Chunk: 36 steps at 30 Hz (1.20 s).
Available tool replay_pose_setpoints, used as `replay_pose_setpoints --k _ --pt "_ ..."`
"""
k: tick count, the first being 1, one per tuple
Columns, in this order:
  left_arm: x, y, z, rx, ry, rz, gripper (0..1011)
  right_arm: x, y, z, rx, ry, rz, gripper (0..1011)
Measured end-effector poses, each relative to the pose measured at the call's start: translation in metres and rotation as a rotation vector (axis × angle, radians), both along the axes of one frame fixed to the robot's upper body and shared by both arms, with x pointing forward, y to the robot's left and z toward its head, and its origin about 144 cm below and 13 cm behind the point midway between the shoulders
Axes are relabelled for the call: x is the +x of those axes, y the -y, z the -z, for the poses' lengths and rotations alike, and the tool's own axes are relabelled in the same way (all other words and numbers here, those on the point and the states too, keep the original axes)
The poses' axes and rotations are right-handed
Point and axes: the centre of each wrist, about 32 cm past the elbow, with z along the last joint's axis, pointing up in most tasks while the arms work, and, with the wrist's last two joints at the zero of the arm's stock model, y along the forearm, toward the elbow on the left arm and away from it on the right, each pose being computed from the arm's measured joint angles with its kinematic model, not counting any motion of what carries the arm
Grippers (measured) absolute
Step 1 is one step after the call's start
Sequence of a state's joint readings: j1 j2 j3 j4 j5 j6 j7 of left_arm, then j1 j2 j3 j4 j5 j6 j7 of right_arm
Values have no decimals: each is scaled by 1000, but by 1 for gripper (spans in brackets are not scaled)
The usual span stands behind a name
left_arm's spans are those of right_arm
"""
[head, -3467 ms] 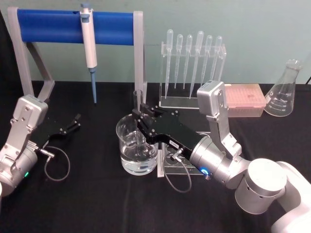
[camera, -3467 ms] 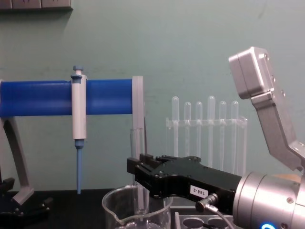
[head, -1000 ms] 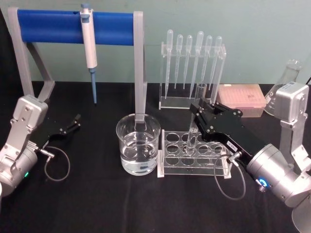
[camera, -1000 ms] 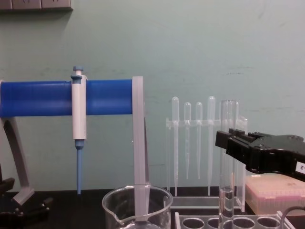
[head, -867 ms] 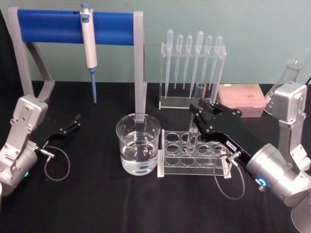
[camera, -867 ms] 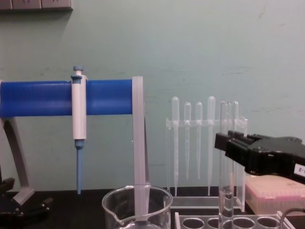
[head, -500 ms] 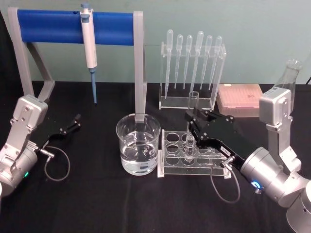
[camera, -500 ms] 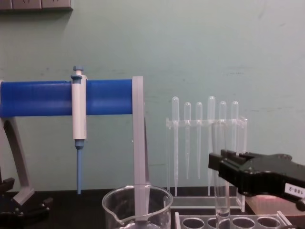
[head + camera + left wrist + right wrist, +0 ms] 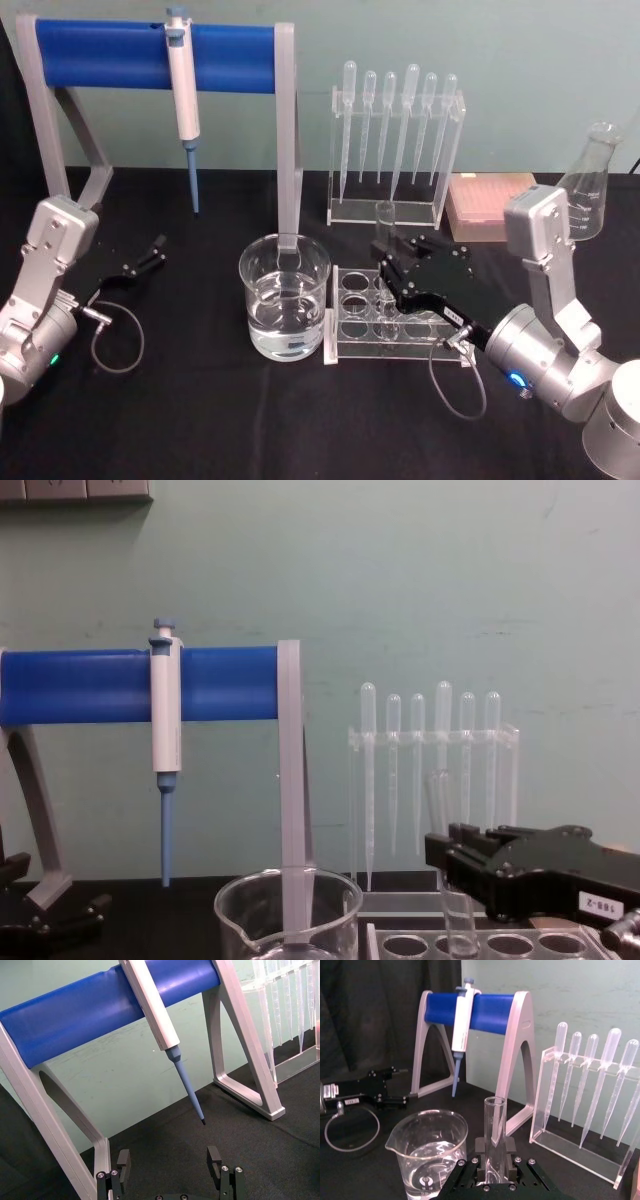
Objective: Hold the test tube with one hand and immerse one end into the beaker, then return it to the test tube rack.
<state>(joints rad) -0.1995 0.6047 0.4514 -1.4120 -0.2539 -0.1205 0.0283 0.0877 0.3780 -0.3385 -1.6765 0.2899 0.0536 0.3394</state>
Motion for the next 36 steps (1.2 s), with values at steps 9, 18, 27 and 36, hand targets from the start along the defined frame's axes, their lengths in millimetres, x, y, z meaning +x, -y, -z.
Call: replay_pose_setpoints --k 9,18,27,36 --pt "0 0 0 0 0 0 1000 2 -1 0 -22 -12 -2 314" --pt "0 0 0 0 0 0 1000 -10 0 -1 -11 -20 21 575" --pt "0 0 0 0 0 0 1000 -49 16 4 2 -43 94 870" --pt "0 0 0 0 0 0 1000 -60 51 25 -8 -38 280 1002"
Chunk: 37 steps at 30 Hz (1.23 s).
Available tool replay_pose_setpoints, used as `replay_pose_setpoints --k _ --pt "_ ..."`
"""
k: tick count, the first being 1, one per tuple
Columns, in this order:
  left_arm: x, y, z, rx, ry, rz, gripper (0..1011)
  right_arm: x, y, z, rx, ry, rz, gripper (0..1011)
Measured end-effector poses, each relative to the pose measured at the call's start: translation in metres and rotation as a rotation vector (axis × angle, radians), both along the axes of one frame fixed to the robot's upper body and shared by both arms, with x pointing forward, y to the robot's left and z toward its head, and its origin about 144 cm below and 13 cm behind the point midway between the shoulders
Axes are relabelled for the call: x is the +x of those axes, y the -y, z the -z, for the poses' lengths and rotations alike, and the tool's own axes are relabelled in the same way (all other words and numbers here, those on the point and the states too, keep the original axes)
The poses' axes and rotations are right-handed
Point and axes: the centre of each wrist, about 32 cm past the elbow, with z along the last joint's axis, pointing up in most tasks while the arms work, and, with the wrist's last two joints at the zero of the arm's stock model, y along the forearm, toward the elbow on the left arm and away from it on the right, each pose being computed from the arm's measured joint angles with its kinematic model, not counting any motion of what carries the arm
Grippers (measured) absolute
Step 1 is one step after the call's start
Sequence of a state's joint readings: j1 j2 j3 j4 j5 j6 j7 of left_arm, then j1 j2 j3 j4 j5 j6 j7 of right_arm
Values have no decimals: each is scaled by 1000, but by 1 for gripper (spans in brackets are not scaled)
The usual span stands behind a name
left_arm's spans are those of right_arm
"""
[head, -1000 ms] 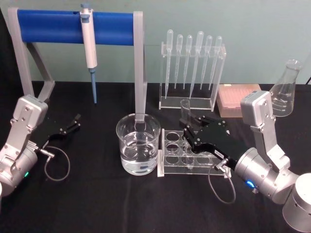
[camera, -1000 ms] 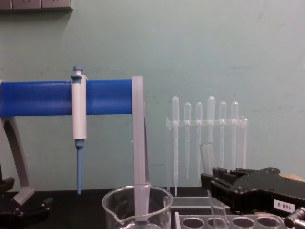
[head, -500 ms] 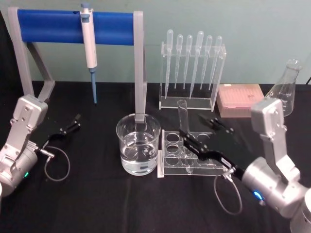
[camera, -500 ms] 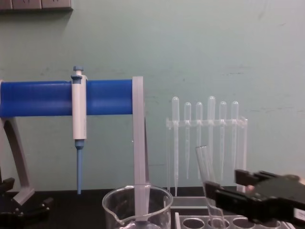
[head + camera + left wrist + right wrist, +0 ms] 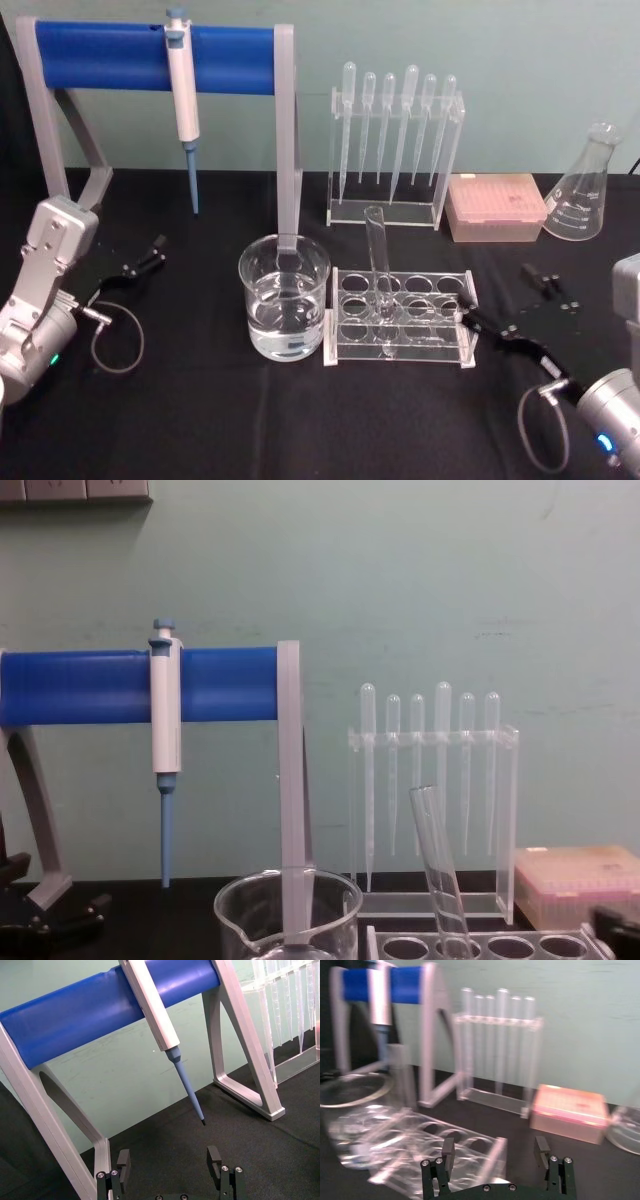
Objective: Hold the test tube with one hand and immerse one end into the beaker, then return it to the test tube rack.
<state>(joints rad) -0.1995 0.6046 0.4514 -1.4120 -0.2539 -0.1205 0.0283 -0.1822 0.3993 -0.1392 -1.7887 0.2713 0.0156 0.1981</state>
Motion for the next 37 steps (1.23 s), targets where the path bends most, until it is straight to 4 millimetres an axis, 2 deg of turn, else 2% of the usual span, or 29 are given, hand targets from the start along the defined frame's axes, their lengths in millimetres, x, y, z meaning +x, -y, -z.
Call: replay_pose_setpoints --k 9,14,21,37 --pt "0 0 0 0 0 0 1000 22 18 26 1 80 175 1000" --pt "0 0 0 0 0 0 1000 35 15 34 -12 94 214 1000" --pt "0 0 0 0 0 0 1000 50 1 43 -99 51 214 1000" --pt "0 0 0 0 0 0 1000 50 -1 43 -119 41 217 1002"
